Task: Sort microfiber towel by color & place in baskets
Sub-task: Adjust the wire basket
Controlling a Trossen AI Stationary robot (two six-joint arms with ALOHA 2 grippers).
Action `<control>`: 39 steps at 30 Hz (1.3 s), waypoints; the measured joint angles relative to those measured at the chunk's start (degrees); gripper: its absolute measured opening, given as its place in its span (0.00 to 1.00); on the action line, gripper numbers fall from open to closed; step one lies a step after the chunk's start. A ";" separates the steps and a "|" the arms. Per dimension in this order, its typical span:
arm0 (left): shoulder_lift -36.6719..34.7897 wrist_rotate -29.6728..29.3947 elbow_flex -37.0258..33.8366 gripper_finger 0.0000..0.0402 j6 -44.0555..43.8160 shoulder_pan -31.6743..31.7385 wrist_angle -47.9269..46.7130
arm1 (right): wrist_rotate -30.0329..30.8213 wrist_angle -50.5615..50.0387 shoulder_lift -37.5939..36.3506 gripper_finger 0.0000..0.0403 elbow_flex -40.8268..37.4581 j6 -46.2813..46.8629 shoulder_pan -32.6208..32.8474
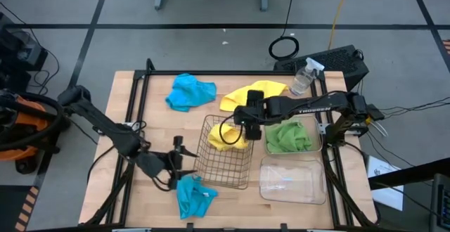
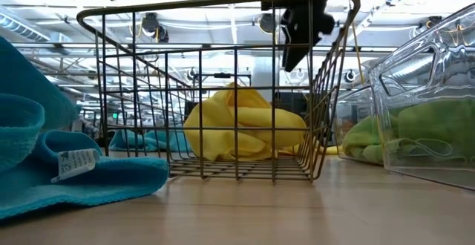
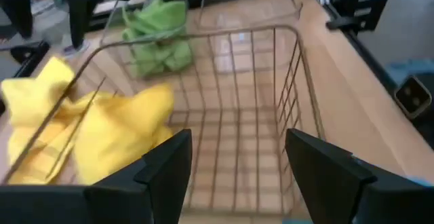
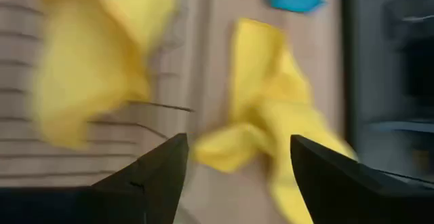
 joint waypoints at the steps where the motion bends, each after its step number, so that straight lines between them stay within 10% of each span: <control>1: -1.49 -0.22 -0.09 0.61 -0.93 -0.45 -2.06 | 2.51 -0.91 -0.04 0.61 0.02 -1.33 -0.87; 13: -0.63 -2.25 -3.91 0.61 -11.86 0.76 -5.50 | -15.15 10.65 0.51 0.60 -6.55 -11.42 -22.74; 39: 9.12 2.09 -3.87 0.61 -2.65 2.98 8.62 | -16.52 14.64 11.64 0.50 -8.46 -19.06 -24.14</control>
